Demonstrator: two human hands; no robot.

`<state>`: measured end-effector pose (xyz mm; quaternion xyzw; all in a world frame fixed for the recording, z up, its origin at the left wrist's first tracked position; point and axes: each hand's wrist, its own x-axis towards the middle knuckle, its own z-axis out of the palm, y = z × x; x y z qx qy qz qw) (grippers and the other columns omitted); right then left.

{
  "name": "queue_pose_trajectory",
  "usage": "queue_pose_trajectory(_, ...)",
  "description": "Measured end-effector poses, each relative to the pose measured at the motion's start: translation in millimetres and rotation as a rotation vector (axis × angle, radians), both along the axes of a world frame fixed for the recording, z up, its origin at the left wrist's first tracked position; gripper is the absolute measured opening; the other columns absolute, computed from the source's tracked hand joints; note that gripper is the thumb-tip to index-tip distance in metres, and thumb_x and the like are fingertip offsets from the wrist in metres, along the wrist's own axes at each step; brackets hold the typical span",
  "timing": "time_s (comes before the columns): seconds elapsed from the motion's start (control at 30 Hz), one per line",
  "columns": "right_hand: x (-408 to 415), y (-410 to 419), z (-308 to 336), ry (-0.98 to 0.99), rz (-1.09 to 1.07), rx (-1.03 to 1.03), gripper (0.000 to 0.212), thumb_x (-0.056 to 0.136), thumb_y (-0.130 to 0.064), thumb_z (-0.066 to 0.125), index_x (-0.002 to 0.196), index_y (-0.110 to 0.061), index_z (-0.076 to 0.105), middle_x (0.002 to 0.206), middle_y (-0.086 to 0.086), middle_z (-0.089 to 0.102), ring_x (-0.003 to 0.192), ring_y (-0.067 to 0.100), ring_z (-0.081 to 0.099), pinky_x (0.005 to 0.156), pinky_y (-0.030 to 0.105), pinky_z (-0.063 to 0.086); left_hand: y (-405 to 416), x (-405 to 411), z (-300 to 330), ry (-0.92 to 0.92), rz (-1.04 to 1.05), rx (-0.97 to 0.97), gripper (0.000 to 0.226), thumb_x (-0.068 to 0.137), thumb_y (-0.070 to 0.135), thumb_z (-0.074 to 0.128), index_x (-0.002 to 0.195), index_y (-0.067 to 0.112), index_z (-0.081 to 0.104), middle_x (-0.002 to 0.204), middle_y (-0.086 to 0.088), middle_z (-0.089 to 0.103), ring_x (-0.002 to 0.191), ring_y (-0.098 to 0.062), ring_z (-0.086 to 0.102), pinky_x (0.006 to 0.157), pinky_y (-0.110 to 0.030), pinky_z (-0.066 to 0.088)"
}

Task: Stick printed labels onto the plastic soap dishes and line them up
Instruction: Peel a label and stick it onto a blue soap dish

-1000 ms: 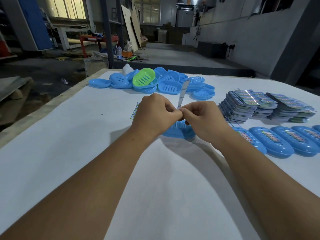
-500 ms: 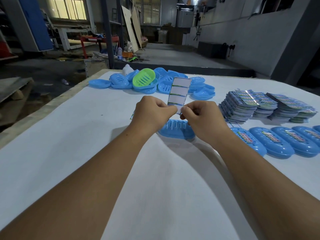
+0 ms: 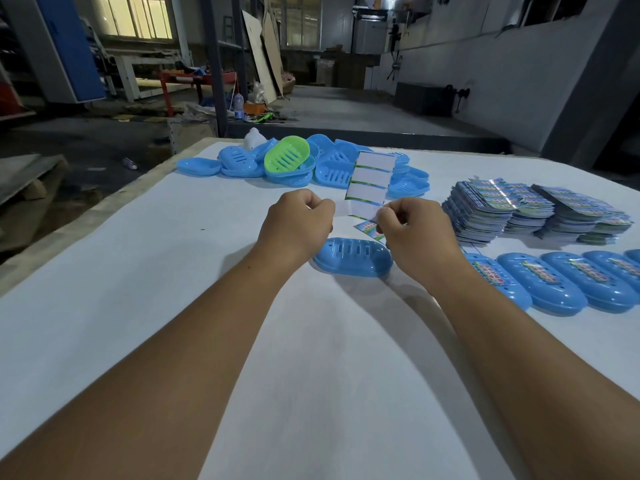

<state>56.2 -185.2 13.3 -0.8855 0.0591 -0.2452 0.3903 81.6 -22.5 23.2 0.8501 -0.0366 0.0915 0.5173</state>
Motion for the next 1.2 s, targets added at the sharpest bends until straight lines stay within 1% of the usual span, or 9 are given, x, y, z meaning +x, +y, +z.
queue_pose_trajectory(0.27,2.4,-2.7,-1.3,0.003,-0.055,-0.033,0.03,0.092,-0.023,0.048,0.078,-0.004,0.067,0.072,0.014,0.067,0.06,0.019,0.048,0.057,0.032,0.041,5.1,3.4,3.4,0.058,0.044,0.045,0.029,0.082,0.033,0.032,0.08,0.013,0.053,0.095,-0.008,0.071,0.095,-0.033,0.066,0.091,-0.052,0.053)
queue_pose_trajectory(0.43,1.9,-1.7,-1.6,0.012,-0.095,-0.118,0.025,0.094,-0.027,0.047,0.079,-0.018,0.065,0.076,-0.005,0.065,0.075,0.022,0.058,0.065,0.035,0.046,7.9,11.2,0.8,0.055,0.069,0.177,0.03,0.093,0.03,0.033,0.084,0.011,0.054,0.098,-0.009,0.068,0.095,-0.031,0.06,0.082,-0.042,0.048)
queue_pose_trajectory(0.53,0.4,-0.7,-2.5,-0.011,-0.106,-0.209,0.022,0.099,-0.032,0.045,0.09,-0.024,0.063,0.084,-0.008,0.063,0.083,0.022,0.059,0.069,0.035,0.045,9.2,12.3,-0.4,-0.044,0.144,0.402,0.03,0.099,0.032,0.031,0.093,0.012,0.052,0.088,-0.005,0.058,0.078,-0.023,0.051,0.067,-0.036,0.035)
queue_pose_trajectory(0.67,-1.0,-1.6,-2.2,-0.039,-0.113,-0.292,0.021,0.103,-0.033,0.042,0.097,-0.025,0.06,0.096,-0.004,0.066,0.091,0.026,0.059,0.075,0.04,0.05,13.6,10.8,-2.7,-0.251,0.148,0.643,0.019,0.102,0.029,0.031,0.099,0.015,0.043,0.074,0.001,0.047,0.07,-0.023,0.046,0.061,-0.035,0.031)
queue_pose_trajectory(0.83,0.1,-3.3,-2.3,-0.012,-0.143,-0.388,0.024,0.103,-0.032,0.04,0.101,-0.02,0.061,0.093,0.0,0.062,0.087,0.028,0.052,0.069,0.037,0.041,20.2,11.0,1.9,-0.441,0.167,0.826,0.027,0.098,0.014,0.044,0.124,0.014,0.041,0.088,-0.005,0.054,0.073,-0.024,0.046,0.063,-0.038,0.032)
queue_pose_trajectory(0.93,-1.7,-3.1,0.4,0.01,-0.111,-0.276,0.024,0.098,-0.028,0.043,0.086,-0.017,0.061,0.079,-0.002,0.062,0.077,0.025,0.054,0.064,0.036,0.042,24.7,12.3,4.0,-0.467,0.264,0.724,0.018,0.1,0.016,0.044,0.118,0.016,0.044,0.09,-0.005,0.057,0.073,-0.023,0.047,0.063,-0.037,0.033)
queue_pose_trajectory(1.03,-4.9,7.9,6.3,0.037,0.015,-0.047,0.029,0.089,-0.023,0.052,0.069,-0.005,0.063,0.055,0.004,0.056,0.055,0.016,0.048,0.053,0.029,0.038,28.1,12.2,10.1,-0.435,0.358,0.39,0.01,0.103,0.024,0.039,0.107,0.018,0.046,0.087,0.002,0.053,0.075,-0.021,0.049,0.057,-0.031,0.031)
queue_pose_trajectory(1.1,-10.4,23.5,10.1,0.092,0.111,0.09,0.03,0.086,-0.024,0.057,0.067,-0.001,0.064,0.048,0.006,0.055,0.044,0.013,0.045,0.045,0.024,0.039,30.5,12.2,14.9,-0.452,0.404,0.222,0.011,0.103,0.024,0.04,0.105,0.018,0.049,0.087,0.004,0.054,0.075,-0.019,0.05,0.054,-0.031,0.031)
queue_pose_trajectory(1.2,-16.6,48.3,11.2,0.249,0.32,0.252,0.03,0.085,-0.018,0.062,0.059,-0.005,0.063,0.047,0.004,0.057,0.035,0.015,0.048,0.036,0.019,0.037,35.7,13.3,19.7,-0.549,0.418,0.13,0.012,0.103,0.022,0.044,0.108,0.016,0.053,0.092,0.004,0.059,0.079,-0.015,0.054,0.059,-0.027,0.037)
